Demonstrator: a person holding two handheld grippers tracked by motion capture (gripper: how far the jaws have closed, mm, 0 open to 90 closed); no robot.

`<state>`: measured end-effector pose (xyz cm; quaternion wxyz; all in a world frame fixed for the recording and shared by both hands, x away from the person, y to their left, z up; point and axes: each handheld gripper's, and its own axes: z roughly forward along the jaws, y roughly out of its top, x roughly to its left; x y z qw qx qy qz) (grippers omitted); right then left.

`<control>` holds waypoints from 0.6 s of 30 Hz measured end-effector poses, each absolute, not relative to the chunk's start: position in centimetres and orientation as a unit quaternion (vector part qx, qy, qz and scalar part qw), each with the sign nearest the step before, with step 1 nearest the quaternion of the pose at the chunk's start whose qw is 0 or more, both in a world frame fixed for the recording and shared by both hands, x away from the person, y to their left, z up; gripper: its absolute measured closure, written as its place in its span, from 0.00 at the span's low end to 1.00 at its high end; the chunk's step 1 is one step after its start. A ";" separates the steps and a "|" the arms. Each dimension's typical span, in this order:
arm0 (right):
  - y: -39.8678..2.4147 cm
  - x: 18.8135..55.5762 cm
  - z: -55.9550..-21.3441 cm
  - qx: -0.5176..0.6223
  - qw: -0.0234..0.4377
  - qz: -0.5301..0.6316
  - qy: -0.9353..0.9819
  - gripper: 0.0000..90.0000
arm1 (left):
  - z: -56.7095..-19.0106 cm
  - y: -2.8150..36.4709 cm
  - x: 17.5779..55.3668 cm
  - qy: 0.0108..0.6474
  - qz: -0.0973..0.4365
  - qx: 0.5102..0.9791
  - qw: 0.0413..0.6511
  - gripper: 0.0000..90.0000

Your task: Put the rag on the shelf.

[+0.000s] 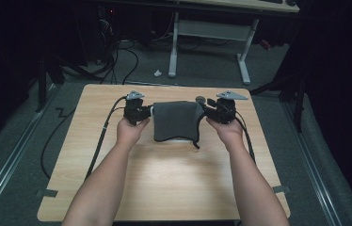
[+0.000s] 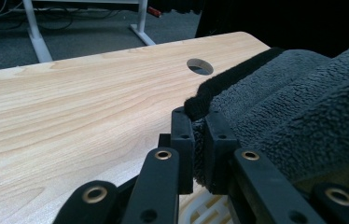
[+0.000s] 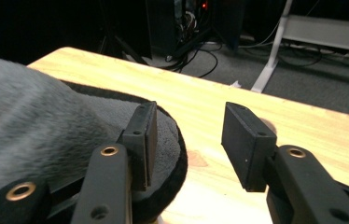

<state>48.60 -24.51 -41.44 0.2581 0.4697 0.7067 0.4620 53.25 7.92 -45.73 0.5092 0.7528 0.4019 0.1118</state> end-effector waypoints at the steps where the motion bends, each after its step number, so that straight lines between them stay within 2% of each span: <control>1: -24.6 48.5 -41.3 0.470 0.260 0.462 0.706 0.61 | -45.8 7.9 53.3 0.403 0.111 0.753 0.509 0.93; 10: -25.4 47.8 -40.7 0.474 0.278 0.455 0.701 0.58 | -45.1 8.6 53.2 0.425 0.130 0.743 0.500 0.74; 18: -26.0 47.1 -40.6 0.469 0.290 0.443 0.707 0.55 | -44.5 10.3 52.5 0.428 0.146 0.737 0.502 0.69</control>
